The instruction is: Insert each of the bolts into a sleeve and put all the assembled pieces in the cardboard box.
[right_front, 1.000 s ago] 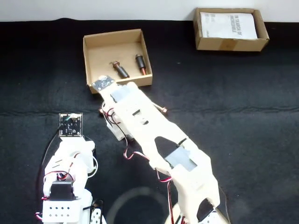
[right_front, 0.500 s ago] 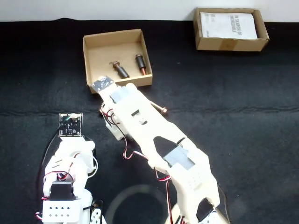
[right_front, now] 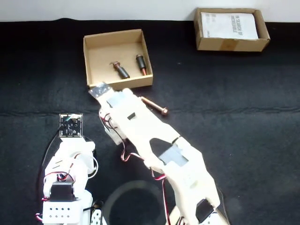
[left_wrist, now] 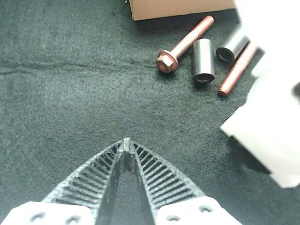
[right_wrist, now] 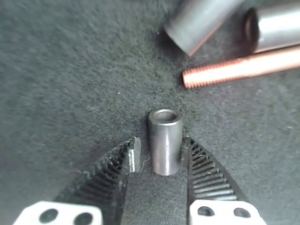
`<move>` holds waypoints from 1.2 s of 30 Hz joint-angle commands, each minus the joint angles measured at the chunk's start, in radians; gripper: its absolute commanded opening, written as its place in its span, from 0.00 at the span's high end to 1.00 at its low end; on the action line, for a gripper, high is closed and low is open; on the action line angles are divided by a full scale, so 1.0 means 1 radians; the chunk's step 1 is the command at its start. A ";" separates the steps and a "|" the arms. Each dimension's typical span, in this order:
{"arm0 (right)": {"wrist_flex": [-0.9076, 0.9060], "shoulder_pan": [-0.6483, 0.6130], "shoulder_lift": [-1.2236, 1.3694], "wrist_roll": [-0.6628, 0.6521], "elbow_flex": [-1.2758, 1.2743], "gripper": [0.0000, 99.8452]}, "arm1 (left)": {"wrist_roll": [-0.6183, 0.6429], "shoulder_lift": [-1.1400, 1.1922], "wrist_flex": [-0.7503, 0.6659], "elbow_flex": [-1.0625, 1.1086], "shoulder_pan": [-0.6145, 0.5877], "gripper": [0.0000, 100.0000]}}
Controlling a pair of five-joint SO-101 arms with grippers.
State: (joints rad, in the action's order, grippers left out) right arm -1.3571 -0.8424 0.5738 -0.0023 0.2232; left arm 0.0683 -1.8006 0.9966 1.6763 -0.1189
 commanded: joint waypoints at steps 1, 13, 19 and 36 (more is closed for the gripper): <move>0.004 0.001 0.012 0.008 0.012 0.86 | -0.003 -0.012 -0.008 0.019 -0.013 0.99; -0.002 0.008 0.021 0.003 0.061 0.99 | -0.003 -0.013 -0.009 0.019 -0.013 0.99; -0.139 0.042 0.022 0.002 0.199 0.99 | -0.003 -0.012 -0.011 0.019 -0.013 0.99; -0.407 0.208 -0.143 0.008 0.697 0.99 | -0.003 -0.010 -0.011 0.019 -0.013 0.99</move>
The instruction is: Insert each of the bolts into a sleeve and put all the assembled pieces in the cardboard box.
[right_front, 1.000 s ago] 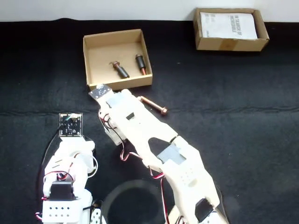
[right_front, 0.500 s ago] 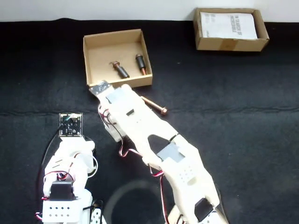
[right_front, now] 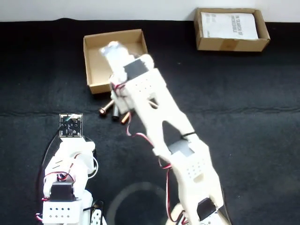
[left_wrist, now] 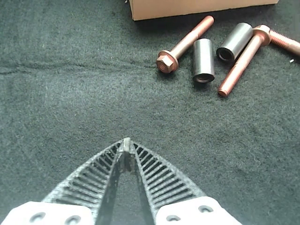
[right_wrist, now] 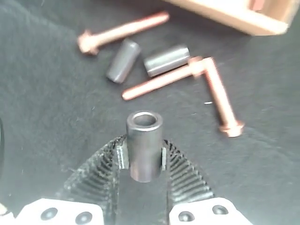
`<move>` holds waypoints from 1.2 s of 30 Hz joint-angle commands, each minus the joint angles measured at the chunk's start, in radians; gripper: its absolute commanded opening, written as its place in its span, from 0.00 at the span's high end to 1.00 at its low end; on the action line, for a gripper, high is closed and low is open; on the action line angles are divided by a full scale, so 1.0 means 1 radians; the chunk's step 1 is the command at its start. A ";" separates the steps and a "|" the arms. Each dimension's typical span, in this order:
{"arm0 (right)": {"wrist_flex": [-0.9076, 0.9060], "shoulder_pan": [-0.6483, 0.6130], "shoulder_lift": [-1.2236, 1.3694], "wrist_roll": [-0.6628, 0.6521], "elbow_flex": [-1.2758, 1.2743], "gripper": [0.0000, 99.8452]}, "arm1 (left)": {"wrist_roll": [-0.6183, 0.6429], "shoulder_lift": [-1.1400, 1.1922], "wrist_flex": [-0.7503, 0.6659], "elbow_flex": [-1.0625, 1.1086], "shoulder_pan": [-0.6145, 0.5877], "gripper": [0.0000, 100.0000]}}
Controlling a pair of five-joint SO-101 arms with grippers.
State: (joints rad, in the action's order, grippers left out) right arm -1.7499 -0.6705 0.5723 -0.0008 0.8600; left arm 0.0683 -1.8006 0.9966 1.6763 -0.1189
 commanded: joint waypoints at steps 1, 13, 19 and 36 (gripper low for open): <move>-0.015 0.038 -0.177 0.006 0.059 0.99 | -0.003 -0.010 -0.011 0.019 -0.013 0.99; -0.015 0.062 -0.714 0.006 -0.421 0.99 | -0.003 -0.010 -0.011 0.019 -0.012 0.99; -0.015 0.173 -1.030 0.006 -0.743 0.99 | -0.003 -0.010 -0.011 0.019 -0.008 0.99; 0.102 0.710 -1.811 0.000 -1.488 0.99 | -0.005 -0.008 -0.005 0.019 -0.005 0.99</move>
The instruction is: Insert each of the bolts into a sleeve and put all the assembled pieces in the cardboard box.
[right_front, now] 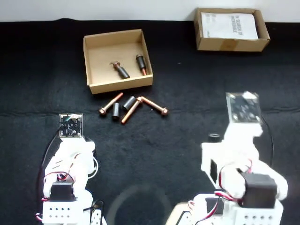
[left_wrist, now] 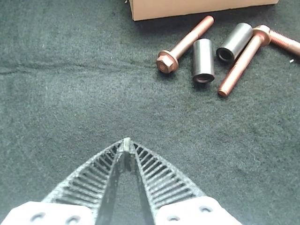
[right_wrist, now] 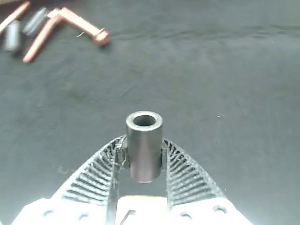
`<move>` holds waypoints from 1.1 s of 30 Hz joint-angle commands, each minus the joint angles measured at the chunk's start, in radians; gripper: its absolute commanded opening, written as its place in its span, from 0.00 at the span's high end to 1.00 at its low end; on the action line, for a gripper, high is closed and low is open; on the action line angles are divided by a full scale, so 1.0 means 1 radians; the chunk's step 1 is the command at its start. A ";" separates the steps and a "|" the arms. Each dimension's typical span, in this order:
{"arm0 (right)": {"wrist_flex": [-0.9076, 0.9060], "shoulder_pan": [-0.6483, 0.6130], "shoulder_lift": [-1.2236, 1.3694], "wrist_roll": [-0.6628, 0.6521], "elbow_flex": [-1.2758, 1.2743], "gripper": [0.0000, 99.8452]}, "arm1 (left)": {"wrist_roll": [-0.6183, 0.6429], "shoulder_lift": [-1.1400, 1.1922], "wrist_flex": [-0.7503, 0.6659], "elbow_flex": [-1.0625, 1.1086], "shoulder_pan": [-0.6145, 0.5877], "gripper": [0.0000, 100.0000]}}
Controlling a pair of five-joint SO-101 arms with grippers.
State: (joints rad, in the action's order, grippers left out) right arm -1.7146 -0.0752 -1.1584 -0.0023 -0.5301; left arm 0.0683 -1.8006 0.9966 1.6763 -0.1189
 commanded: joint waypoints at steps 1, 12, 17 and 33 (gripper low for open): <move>0.105 0.160 -0.107 0.002 -0.134 0.99 | -0.006 -0.008 -0.003 0.019 -0.005 0.99; 0.527 0.605 -0.390 0.002 -0.513 0.99 | -0.146 -0.008 0.054 0.019 0.027 0.99; 0.662 0.742 -0.535 -0.095 -0.722 0.99 | -0.186 -0.008 0.052 0.019 0.027 0.99; 1.053 1.156 -0.668 -0.230 -1.216 0.99 | -0.253 0.128 0.055 -0.202 0.028 0.99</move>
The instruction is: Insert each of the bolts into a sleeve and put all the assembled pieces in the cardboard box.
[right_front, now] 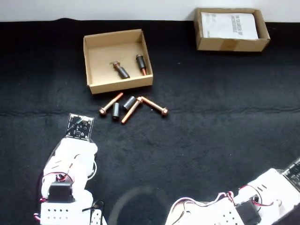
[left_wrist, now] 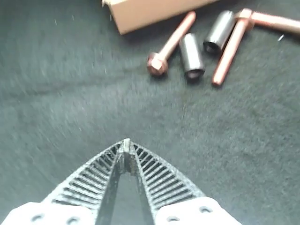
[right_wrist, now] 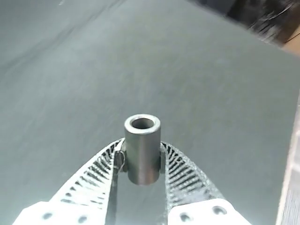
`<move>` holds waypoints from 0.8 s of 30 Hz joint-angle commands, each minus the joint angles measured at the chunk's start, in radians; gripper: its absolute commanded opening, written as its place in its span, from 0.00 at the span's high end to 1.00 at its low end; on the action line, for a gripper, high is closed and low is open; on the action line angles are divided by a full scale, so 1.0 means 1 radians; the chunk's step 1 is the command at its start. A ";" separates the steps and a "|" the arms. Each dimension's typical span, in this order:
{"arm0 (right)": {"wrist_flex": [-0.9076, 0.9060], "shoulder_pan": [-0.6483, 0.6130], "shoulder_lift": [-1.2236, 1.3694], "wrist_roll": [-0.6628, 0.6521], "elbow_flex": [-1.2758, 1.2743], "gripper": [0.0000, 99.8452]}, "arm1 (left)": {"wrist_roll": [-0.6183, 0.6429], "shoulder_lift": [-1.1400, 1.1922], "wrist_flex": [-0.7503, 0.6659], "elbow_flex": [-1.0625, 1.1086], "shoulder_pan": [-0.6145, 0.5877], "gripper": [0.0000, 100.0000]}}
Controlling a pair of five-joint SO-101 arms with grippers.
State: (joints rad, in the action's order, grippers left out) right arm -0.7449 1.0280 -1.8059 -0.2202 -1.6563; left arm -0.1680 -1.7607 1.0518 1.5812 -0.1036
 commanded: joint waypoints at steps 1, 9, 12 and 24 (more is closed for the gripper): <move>0.120 0.068 -0.021 -0.012 -0.120 0.99 | -0.018 0.151 0.000 -0.153 0.013 0.99; 0.165 0.142 -0.018 -0.014 -0.156 0.99 | -0.018 0.932 0.072 -0.725 0.016 0.99; 0.163 0.156 -0.016 -0.014 -0.156 0.99 | -0.023 1.231 0.190 -0.980 0.079 0.99; 0.163 0.275 -0.010 -0.015 -0.156 0.99 | -0.153 1.989 0.301 -1.704 0.321 0.99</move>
State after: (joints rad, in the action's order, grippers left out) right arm -0.6053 1.2766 -1.8075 -0.2202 -1.6594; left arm -0.2831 0.1297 1.3479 0.0407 0.1649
